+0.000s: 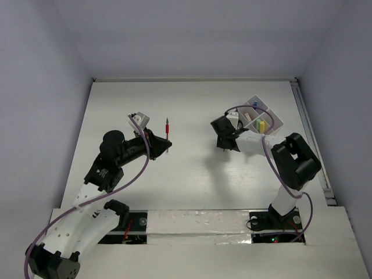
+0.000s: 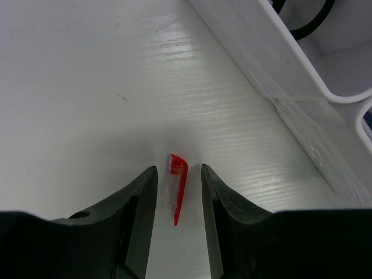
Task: Sort the stationery into containers
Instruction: Pick up the pen cap from the center of the board.
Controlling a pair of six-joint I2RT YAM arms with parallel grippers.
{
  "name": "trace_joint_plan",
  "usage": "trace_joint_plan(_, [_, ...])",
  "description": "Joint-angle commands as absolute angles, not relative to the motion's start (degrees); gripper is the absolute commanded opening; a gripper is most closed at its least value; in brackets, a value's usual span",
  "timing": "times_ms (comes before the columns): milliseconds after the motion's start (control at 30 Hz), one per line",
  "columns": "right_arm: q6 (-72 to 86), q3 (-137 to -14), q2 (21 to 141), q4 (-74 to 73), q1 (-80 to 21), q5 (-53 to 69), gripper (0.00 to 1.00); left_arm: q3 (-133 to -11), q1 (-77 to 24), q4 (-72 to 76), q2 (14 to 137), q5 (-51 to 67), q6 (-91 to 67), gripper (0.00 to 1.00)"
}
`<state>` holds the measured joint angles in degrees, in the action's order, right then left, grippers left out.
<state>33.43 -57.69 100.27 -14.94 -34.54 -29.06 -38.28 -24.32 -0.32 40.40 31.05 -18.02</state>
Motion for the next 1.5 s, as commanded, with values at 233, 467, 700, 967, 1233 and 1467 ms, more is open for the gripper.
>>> trace_joint_plan(233, [35.33,-57.66,101.51,-11.43,-33.76,-26.54,0.33,-40.43,-24.17,1.85,39.81,32.17,-17.49,0.00])
trace_joint_plan(467, [35.95,-55.99,101.16,-10.11,-32.70,-24.78,0.22,-40.34,-24.17,1.93,39.81,32.52,-17.40,0.00])
trace_joint_plan(700, [34.90,-55.63,99.58,-10.46,-32.70,-24.87,0.04,-40.34,-24.17,1.93,40.34,32.69,-17.40,0.00])
trace_joint_plan(967, [33.14,-49.33,84.42,-1.00,-33.57,-21.02,0.00,-40.17,-24.17,2.46,41.92,34.45,-17.67,0.00])
trace_joint_plan(1233, [34.63,-47.64,72.61,12.20,-45.69,-18.10,0.00,-40.08,-24.17,2.64,44.30,35.95,-17.93,0.00])
trace_joint_plan(1467, [34.37,-49.66,69.26,24.34,-50.80,-18.28,0.00,-39.73,-24.17,3.78,46.23,38.58,-18.63,0.00])
